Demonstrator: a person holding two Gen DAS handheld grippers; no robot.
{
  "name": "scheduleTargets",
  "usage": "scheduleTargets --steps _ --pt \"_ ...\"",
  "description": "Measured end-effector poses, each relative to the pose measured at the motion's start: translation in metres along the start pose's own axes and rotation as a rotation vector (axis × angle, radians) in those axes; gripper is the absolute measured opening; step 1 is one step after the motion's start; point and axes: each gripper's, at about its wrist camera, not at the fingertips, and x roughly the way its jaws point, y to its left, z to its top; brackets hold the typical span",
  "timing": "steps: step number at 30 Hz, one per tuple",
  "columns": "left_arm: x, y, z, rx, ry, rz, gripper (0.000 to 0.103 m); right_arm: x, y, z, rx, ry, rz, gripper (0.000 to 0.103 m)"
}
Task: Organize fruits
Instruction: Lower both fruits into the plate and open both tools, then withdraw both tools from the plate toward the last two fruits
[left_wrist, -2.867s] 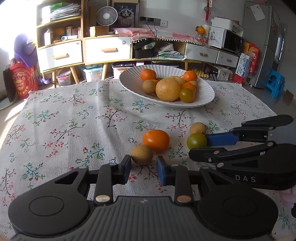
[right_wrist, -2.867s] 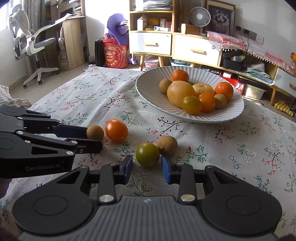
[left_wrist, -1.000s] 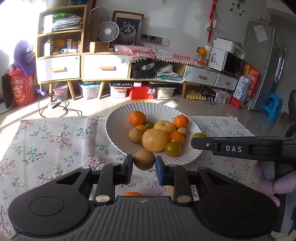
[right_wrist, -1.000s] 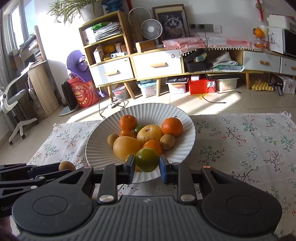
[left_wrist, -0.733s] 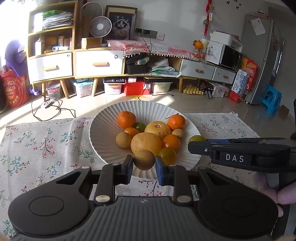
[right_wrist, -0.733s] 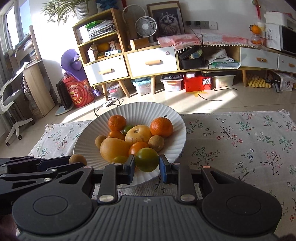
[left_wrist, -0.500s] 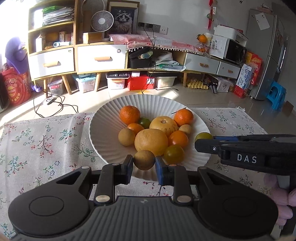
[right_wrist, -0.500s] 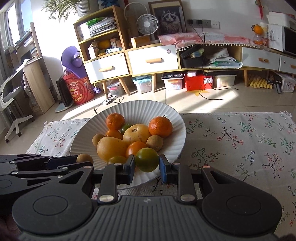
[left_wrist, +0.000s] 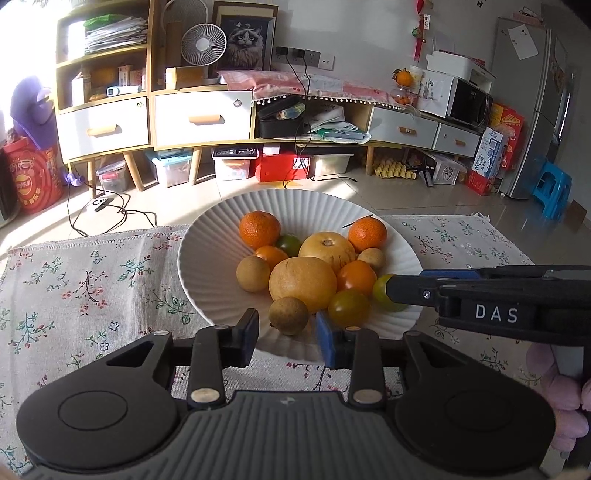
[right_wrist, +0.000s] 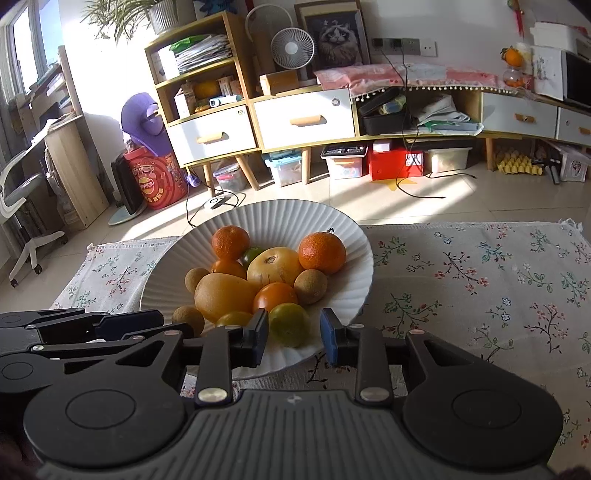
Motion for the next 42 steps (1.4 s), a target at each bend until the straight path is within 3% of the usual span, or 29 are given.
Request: scheduleTargets --steps 19,35,42 --pt "-0.034 0.004 -0.009 -0.014 -0.026 0.013 0.076 -0.026 0.015 0.002 -0.037 -0.033 0.012 0.07" --pt "-0.068 0.009 -0.029 0.019 0.001 0.023 0.098 -0.052 0.033 -0.006 -0.082 -0.01 0.028 0.093" --pt "-0.079 0.013 -0.034 0.039 0.016 0.054 0.099 -0.06 0.044 -0.016 -0.098 0.002 0.038 0.098"
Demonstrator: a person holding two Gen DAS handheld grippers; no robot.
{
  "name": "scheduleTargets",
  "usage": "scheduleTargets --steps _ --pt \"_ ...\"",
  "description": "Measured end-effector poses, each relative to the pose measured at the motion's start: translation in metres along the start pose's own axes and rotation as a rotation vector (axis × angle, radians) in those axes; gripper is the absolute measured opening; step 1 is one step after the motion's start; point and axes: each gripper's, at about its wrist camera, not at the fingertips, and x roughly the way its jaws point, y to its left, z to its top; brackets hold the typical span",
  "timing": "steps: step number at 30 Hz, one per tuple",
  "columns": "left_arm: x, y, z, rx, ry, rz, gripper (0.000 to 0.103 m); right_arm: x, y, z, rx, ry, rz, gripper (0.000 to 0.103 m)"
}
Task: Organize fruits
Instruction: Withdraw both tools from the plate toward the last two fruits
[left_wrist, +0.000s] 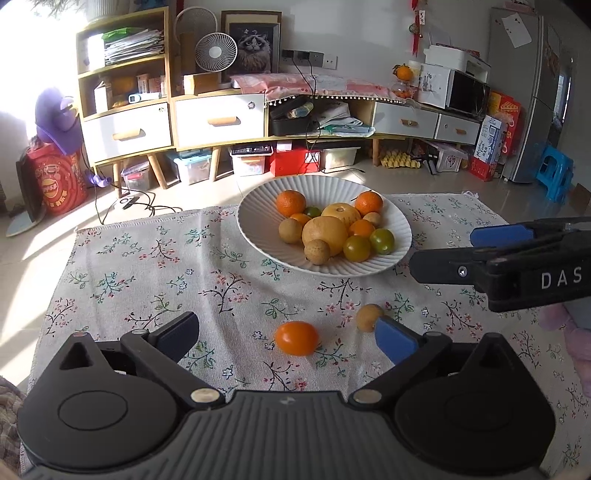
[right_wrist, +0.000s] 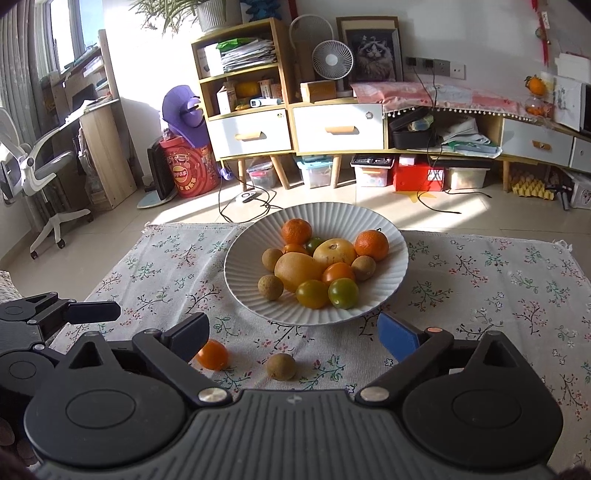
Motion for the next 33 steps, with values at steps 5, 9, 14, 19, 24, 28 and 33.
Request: scheduleTargets --steps 5,9,14,19,24,28,33 --pt "-0.006 0.004 -0.005 -0.008 -0.003 0.012 0.099 -0.006 0.007 -0.007 -0.015 0.008 0.012 0.1" --pt "-0.008 0.01 -0.012 -0.019 0.003 0.024 0.099 -0.008 0.012 -0.011 -0.033 0.005 0.021 0.101" --pt "-0.007 0.014 -0.02 -0.034 0.017 0.037 0.099 -0.005 0.014 -0.016 -0.046 0.009 0.022 0.102" --pt "-0.007 0.021 -0.028 -0.061 0.035 0.051 0.099 -0.003 0.014 -0.024 -0.057 0.019 0.012 0.102" --pt "-0.004 0.027 -0.04 -0.059 0.042 0.065 0.099 0.001 0.018 -0.033 -0.081 0.032 0.005 0.102" --pt "-0.001 0.032 -0.05 -0.056 0.031 0.069 0.099 0.003 0.021 -0.042 -0.109 0.043 0.012 0.102" --pt "0.004 0.039 -0.061 -0.053 0.004 0.072 0.099 0.006 0.024 -0.053 -0.149 0.034 0.021 0.102"
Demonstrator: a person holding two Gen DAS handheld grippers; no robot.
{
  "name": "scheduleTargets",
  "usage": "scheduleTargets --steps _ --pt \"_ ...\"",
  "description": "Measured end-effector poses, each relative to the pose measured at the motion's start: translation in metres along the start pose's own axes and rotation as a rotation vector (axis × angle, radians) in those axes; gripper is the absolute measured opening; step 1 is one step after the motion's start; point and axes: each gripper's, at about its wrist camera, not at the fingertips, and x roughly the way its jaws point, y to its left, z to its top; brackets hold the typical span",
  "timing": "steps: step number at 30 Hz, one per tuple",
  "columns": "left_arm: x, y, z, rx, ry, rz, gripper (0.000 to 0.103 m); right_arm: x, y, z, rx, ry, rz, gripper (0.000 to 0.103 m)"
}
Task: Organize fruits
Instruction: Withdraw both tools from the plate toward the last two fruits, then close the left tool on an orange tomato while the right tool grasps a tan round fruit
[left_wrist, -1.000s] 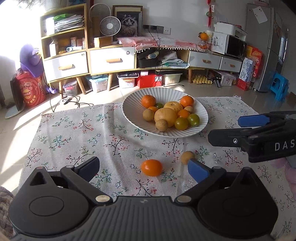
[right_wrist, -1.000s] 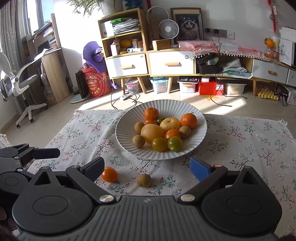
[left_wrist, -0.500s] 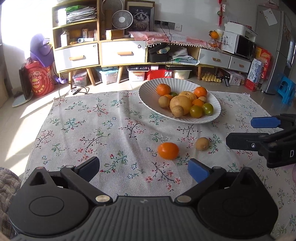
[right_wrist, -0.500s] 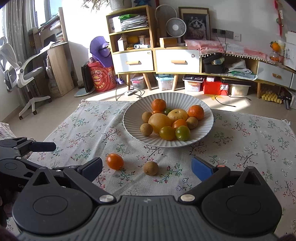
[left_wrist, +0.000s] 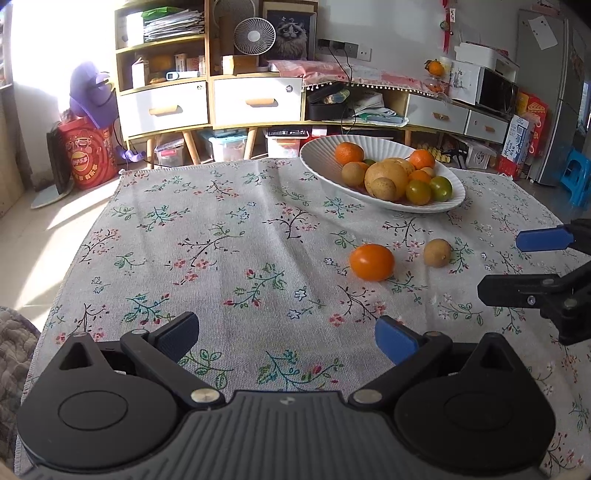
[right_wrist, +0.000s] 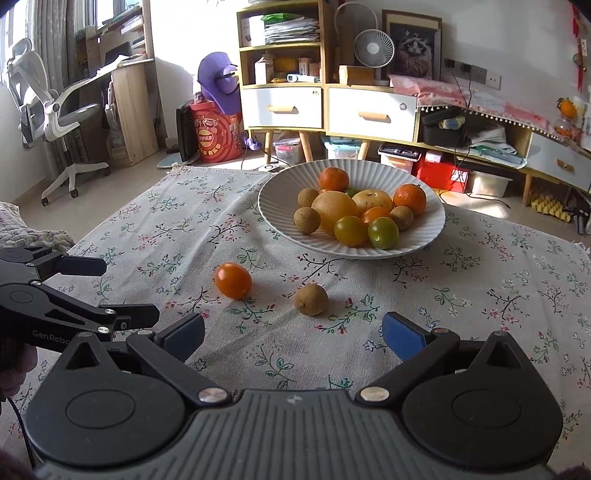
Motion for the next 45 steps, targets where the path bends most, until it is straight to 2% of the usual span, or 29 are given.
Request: scheduleTargets --steps 7,12,21,24,27,31,34,39,42,45 --pt "0.014 0.004 0.001 -0.024 -0.016 -0.018 0.099 0.01 -0.001 -0.005 -0.011 0.017 -0.007 0.102" --pt "0.026 -0.01 0.012 -0.004 -0.02 -0.069 0.097 0.015 -0.002 -0.006 -0.023 0.018 -0.035 0.102" --pt "0.042 -0.036 0.019 0.063 -0.024 -0.089 0.081 0.017 -0.01 -0.009 -0.023 0.031 -0.054 0.102" --pt "0.043 -0.038 0.02 0.067 -0.025 -0.091 0.07 0.018 -0.011 -0.01 -0.025 0.034 -0.058 0.102" --pt "0.042 -0.037 0.022 0.058 -0.024 -0.096 0.051 0.018 -0.011 -0.01 -0.025 0.036 -0.062 0.102" --pt "0.039 -0.034 0.024 0.049 -0.014 -0.113 0.021 0.021 -0.011 -0.009 -0.03 0.035 -0.066 0.102" --pt "0.036 -0.029 0.023 0.038 -0.003 -0.122 0.014 0.023 -0.01 -0.009 -0.035 0.031 -0.062 0.102" --pt "0.035 -0.023 0.022 0.02 0.004 -0.125 0.013 0.028 -0.007 -0.006 -0.042 0.024 -0.062 0.1" --pt "0.035 -0.022 0.024 0.003 0.009 -0.142 0.015 0.032 -0.006 -0.003 -0.045 0.016 -0.06 0.096" --pt "0.036 -0.023 0.025 -0.011 0.01 -0.156 0.028 0.038 -0.005 0.001 -0.05 0.016 -0.06 0.084"
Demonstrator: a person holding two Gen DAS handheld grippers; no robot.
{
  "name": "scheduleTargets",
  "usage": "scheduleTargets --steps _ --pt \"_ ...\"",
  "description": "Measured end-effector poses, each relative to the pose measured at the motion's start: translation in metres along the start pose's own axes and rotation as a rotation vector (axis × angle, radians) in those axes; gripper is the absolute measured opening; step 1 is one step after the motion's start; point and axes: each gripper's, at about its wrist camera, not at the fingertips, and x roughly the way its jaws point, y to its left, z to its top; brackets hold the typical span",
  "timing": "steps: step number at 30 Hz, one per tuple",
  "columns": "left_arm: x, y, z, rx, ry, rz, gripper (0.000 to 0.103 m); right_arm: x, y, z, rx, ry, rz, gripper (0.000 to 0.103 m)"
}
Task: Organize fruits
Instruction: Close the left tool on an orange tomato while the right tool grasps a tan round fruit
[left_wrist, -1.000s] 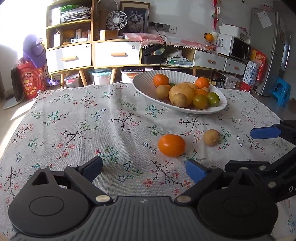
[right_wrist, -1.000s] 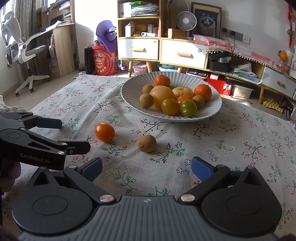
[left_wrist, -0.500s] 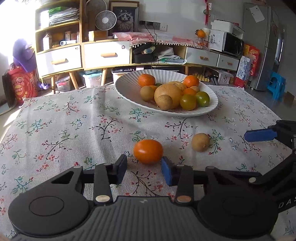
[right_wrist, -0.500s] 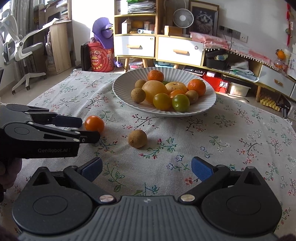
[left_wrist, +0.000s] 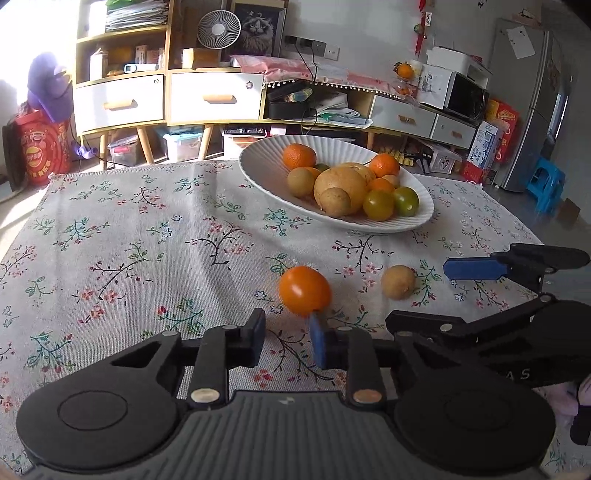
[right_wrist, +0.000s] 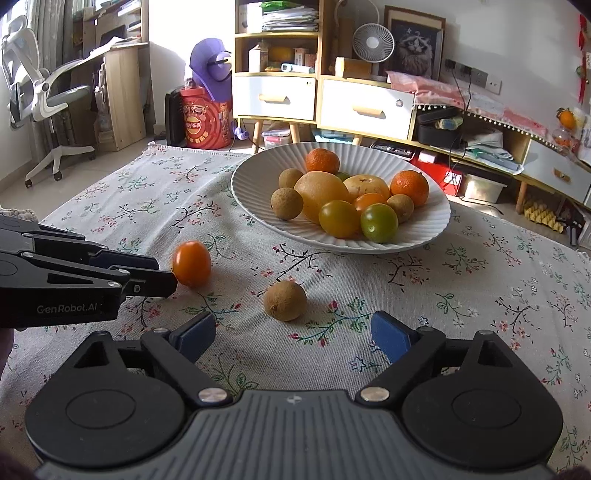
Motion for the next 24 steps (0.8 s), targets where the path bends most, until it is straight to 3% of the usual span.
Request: scheduleTargets --steps 2,5,6,11,18,21,24 --pt "0.0 -0.001 0.0 0.002 -0.003 -0.001 0.041 0.005 0.001 0.001 -0.012 0.009 -0.005 0.07" --pt "0.001 -0.003 0.001 0.005 -0.005 -0.006 0.049 0.01 0.001 0.002 -0.03 0.019 -0.012 0.056" --pt "0.002 -0.003 0.001 0.006 -0.005 -0.007 0.05 0.01 0.001 0.002 -0.041 0.015 -0.021 0.054" --pt "0.007 -0.006 0.005 0.002 -0.006 -0.005 0.055 0.007 0.0 0.003 -0.058 0.009 0.017 0.025" --pt "0.015 -0.015 0.01 0.009 -0.009 0.011 0.053 0.002 -0.001 0.003 -0.066 0.009 0.038 0.024" --pt "0.017 -0.019 0.01 0.023 0.003 0.018 0.033 0.0 -0.001 0.003 -0.065 0.009 0.038 0.024" --pt "0.016 -0.021 0.009 0.038 0.01 0.015 0.029 0.0 -0.002 0.005 -0.058 0.008 0.037 0.024"
